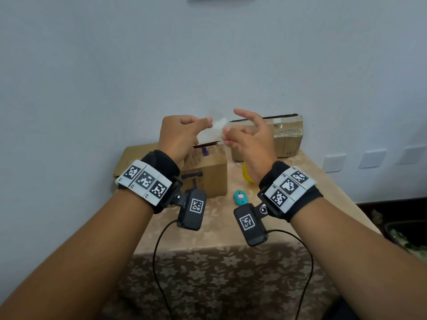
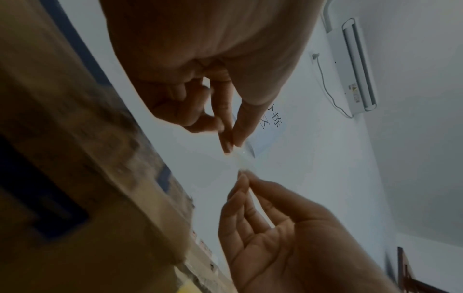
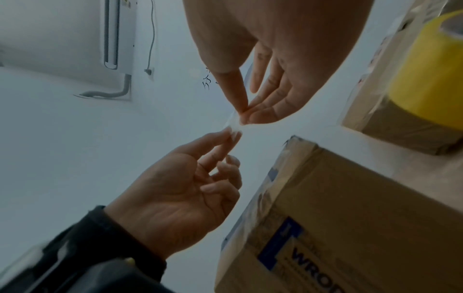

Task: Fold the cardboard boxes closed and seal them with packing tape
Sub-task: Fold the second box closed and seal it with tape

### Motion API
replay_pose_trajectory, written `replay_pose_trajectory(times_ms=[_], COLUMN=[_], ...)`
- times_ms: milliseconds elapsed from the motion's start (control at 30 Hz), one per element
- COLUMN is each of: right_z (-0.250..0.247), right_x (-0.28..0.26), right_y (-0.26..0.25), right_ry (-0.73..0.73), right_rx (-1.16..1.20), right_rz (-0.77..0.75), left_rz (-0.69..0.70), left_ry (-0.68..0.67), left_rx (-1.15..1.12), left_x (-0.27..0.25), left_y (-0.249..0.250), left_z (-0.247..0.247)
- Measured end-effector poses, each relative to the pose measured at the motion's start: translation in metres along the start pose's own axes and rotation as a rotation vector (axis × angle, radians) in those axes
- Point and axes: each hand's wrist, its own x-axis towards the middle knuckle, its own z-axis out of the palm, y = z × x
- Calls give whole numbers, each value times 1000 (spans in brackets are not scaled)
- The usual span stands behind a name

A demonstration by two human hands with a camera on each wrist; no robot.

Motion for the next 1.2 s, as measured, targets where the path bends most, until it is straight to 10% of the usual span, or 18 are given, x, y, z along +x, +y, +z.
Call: replay_pose_trajectory(times_ms=[900, 1200], right_z=[104, 99], right_x=[3, 8], right_y=[24, 49], right_ry=[-80, -325], right_rx=[-138, -675], right_rz=[123, 4], left_rz=[43, -66], left_ry=[362, 378], left_rx=[-245, -343], left_x=[-3, -9], left_y=[-24, -32], left_z=[-101, -112])
